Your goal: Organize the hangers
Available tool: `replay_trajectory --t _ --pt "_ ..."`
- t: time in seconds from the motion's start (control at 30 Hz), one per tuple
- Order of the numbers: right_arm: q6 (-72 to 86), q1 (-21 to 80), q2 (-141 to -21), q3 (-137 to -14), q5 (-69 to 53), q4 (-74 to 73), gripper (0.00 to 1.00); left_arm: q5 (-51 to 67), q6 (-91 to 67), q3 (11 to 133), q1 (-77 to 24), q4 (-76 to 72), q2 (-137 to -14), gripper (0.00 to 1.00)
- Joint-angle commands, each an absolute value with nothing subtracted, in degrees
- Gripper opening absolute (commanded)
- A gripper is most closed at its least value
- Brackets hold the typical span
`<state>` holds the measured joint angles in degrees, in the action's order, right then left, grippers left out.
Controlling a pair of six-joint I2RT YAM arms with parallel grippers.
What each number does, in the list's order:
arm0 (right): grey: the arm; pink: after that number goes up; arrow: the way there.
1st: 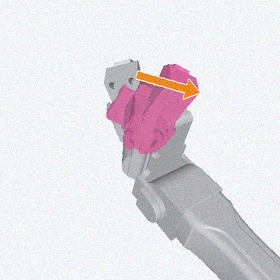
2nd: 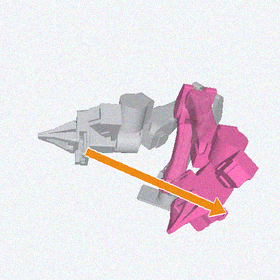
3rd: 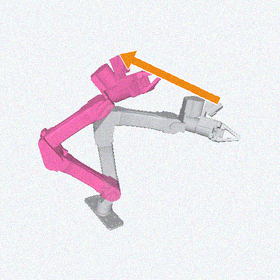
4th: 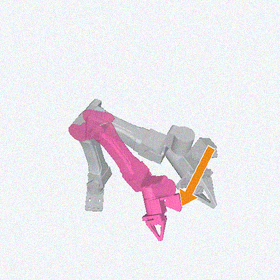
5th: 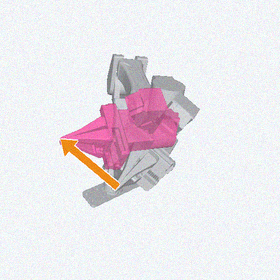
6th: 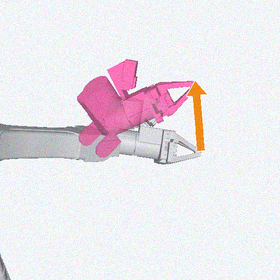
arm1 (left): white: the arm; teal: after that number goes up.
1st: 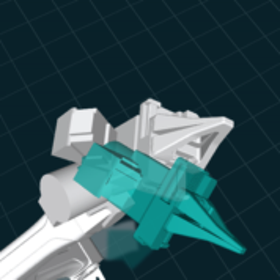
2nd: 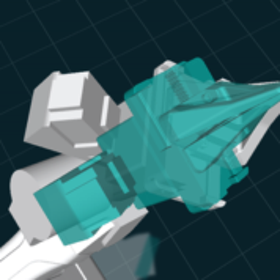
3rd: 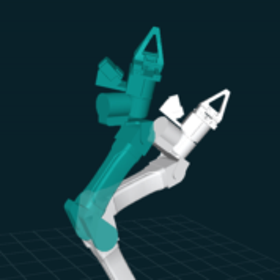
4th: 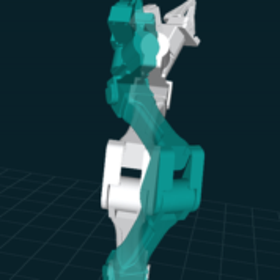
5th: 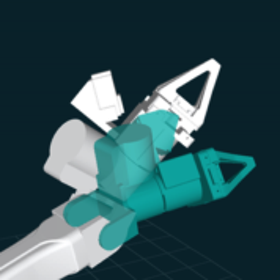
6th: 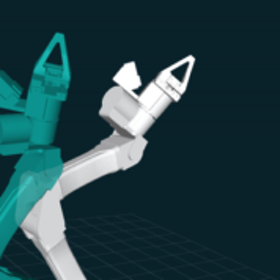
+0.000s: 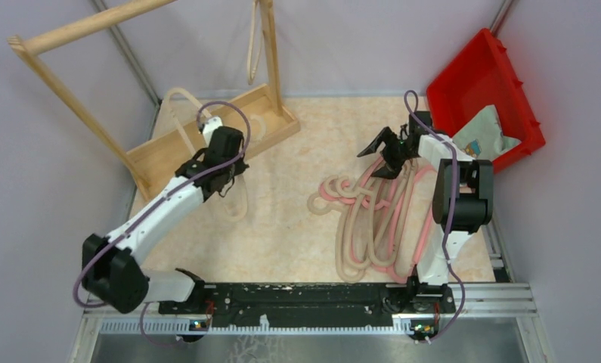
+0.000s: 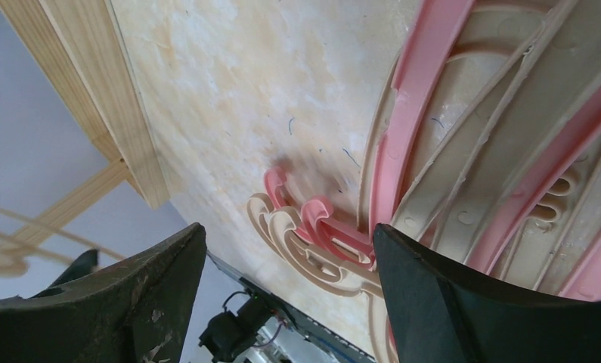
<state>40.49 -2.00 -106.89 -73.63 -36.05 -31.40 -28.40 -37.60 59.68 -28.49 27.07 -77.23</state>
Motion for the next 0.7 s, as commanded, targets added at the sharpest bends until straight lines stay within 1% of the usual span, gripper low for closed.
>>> replay_trajectory --t 0.0,0.23,0.33,0.43,0.53,0.67 --pt "40.2 -2.0 -105.3 -76.6 -36.7 -30.0 0.81 -26.7 -37.2 64.6 -26.0 25.3 -70.9 0.00" --pt "40.0 -2.0 -104.6 -78.5 -36.7 -30.8 0.80 -19.0 -37.3 70.8 -16.9 21.5 -68.4 0.00" --pt "40.1 -2.0 -104.3 -78.1 -36.8 -30.4 0.80 -11.5 -35.4 69.6 -13.4 13.8 -66.4 0.00" --pt "40.7 -2.0 -103.9 -77.5 -36.8 -29.8 0.80 -4.9 -32.7 69.9 -12.2 5.0 -65.5 0.00" --pt "40.6 -2.0 -103.8 -77.6 -36.8 -29.8 0.80 2.1 -31.0 71.6 -11.7 -0.6 -65.9 0.00" --pt "40.6 -2.0 -103.8 -77.9 -36.8 -29.9 0.80 9.9 -33.5 73.4 -10.2 -7.6 -67.2 0.00"
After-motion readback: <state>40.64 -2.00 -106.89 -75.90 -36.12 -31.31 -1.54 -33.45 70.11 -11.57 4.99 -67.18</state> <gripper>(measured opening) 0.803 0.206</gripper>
